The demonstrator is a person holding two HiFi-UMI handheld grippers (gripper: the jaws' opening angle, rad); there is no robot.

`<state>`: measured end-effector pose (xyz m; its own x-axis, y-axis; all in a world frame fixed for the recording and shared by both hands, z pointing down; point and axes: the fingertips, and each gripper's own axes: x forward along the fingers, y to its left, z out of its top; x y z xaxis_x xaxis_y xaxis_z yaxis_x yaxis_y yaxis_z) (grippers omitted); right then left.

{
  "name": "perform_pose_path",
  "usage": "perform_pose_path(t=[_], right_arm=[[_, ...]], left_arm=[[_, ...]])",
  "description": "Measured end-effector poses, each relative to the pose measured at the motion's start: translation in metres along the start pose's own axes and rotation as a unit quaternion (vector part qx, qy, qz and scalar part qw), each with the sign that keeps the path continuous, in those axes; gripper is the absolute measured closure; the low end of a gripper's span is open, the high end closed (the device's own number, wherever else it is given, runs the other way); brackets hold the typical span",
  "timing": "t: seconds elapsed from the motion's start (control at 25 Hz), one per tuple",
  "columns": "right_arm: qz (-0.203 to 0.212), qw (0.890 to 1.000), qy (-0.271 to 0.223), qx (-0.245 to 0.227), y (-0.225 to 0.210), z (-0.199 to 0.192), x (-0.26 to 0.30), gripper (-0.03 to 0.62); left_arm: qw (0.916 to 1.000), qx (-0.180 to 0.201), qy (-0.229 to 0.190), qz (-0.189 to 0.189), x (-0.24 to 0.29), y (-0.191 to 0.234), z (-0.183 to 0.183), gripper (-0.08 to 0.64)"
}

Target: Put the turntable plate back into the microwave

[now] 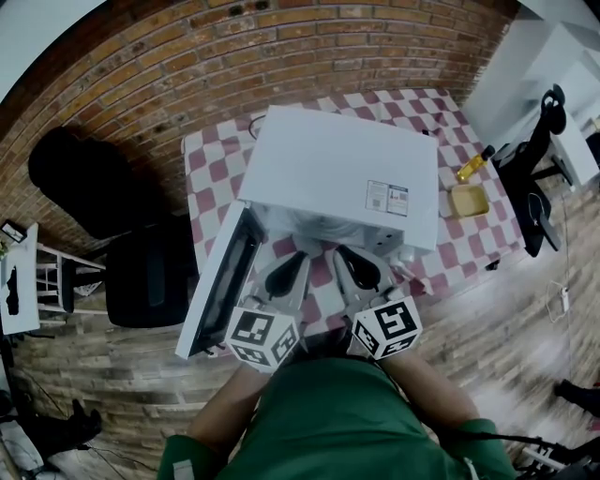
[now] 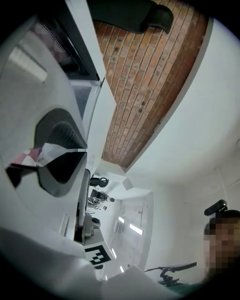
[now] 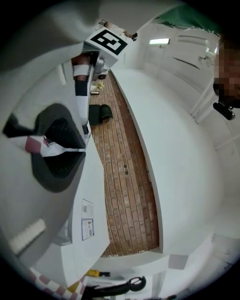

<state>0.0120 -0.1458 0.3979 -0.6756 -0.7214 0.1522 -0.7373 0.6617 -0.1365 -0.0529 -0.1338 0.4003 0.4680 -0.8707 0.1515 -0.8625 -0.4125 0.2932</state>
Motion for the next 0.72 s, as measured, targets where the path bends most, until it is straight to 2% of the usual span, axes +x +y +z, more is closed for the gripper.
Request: perform_pose_path(t=[0.16, 0.72], right_arm=[[-0.002, 1.0, 0.0, -0.008, -0.0008, -0.0003, 0.0004, 0.569], [-0.007, 1.0, -0.007, -0.012, -0.0032, 0.0042, 0.0013, 0.569]], left_arm=[[0.9999, 0.015, -0.006, 0.0, 0.0009, -0.0024, 0.0045, 0.529], [0.9995, 0.03, -0.005, 0.007, 0.0014, -0.0003, 0.0044, 0.531]])
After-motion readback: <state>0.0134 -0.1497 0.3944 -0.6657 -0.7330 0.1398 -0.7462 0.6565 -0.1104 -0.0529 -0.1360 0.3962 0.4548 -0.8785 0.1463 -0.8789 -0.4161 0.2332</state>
